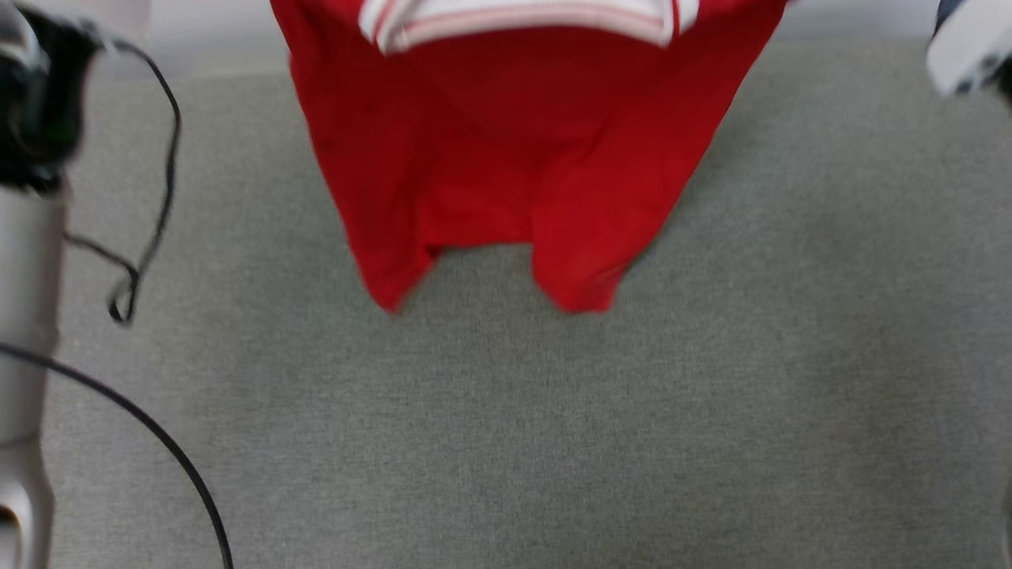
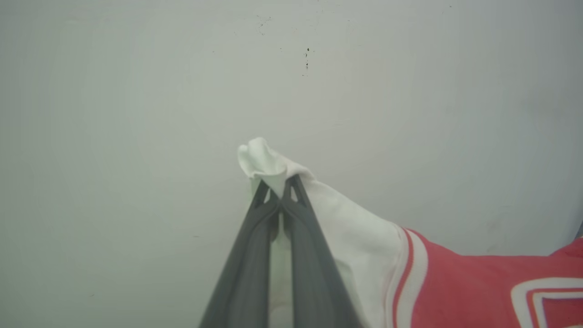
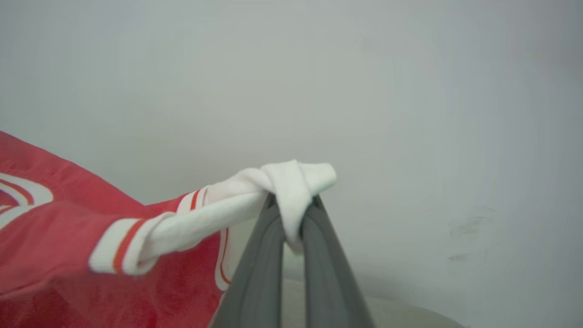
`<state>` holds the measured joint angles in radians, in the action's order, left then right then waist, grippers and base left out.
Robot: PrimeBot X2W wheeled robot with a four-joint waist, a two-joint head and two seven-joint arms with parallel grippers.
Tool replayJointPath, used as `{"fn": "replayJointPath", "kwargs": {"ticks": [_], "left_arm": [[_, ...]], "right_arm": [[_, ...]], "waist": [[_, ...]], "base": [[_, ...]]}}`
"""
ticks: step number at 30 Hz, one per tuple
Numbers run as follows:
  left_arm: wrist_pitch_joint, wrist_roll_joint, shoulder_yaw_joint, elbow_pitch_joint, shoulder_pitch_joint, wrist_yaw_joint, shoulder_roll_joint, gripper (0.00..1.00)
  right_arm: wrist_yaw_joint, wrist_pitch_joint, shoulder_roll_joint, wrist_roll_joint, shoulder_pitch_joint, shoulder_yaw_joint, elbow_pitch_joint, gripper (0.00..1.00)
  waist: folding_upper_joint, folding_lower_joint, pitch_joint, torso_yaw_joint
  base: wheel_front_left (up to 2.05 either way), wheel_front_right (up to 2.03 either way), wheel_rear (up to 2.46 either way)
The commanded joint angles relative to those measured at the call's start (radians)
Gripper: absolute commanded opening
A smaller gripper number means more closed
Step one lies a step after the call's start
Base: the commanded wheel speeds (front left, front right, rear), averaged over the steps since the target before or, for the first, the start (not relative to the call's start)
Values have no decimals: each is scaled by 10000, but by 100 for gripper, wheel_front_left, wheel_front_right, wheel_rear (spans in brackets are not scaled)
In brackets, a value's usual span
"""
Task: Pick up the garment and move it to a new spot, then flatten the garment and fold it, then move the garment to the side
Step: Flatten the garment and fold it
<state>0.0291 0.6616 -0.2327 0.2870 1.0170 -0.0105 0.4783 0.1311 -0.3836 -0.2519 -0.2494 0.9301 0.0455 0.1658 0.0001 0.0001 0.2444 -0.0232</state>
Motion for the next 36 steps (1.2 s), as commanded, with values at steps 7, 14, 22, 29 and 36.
{"fn": "replayJointPath", "kwargs": {"ticks": [7, 14, 22, 29, 36], "left_arm": [[-421, -393, 40, 1716, 3084, -518, 272, 0], [-573, -564, 60, 2566, 5051, -773, 564, 0], [-872, -500, -125, 3694, 6006, -1019, 639, 0], [-1430, -62, -288, 4874, 5518, -1167, 486, 0], [-2083, 739, -723, 5442, 3809, -1204, 279, 0]], "right_arm": [[-5, 1002, 340, 695, 3458, -141, 1613, 0], [-7, 1613, 643, 1081, 5934, -166, 2864, 0], [-5, 2432, 897, 1115, 7333, 62, 4421, 0], [-7, 3215, 1033, 771, 7091, 505, 5979, 0], [-7, 3859, 823, 233, 5649, 963, 6961, 0]], "waist": [[-1, -1, 1779, -173], [-1, -1, 2914, -373], [-1, -1, 3936, -506], [-1, -1, 4238, -560], [-1, -1, 3785, -359]], "base": [[0, 0, 0], [0, 0, 0], [0, 0, 0], [0, 0, 0], [0, 0, 0]]}}
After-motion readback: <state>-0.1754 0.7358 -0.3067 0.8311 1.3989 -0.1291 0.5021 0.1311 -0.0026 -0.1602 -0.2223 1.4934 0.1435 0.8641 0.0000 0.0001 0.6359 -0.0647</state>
